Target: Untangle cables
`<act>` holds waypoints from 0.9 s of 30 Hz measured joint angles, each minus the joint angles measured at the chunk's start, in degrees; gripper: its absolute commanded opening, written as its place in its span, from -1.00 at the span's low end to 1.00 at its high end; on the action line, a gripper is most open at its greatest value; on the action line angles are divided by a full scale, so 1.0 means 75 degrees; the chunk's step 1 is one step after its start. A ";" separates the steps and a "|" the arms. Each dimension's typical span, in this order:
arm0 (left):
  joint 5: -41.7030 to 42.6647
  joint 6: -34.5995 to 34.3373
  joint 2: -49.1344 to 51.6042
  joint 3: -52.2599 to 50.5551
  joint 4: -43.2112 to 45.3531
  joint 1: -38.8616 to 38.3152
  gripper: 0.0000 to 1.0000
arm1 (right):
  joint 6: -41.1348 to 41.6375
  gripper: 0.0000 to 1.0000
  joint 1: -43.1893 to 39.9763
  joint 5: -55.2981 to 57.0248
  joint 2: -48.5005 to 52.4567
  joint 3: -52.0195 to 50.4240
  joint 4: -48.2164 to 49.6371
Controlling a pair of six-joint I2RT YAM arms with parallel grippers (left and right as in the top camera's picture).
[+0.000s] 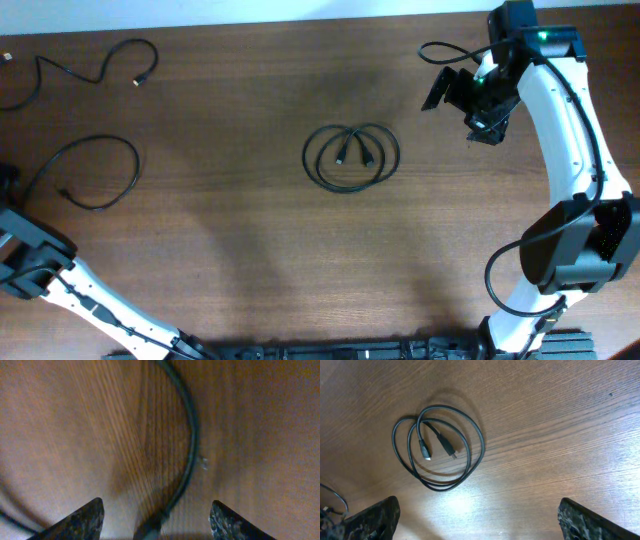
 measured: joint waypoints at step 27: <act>0.2990 0.3829 -0.0015 0.0609 -0.0055 -0.1253 -1.00 | 0.0003 0.97 0.0000 -0.0003 0.0000 0.0000 0.0000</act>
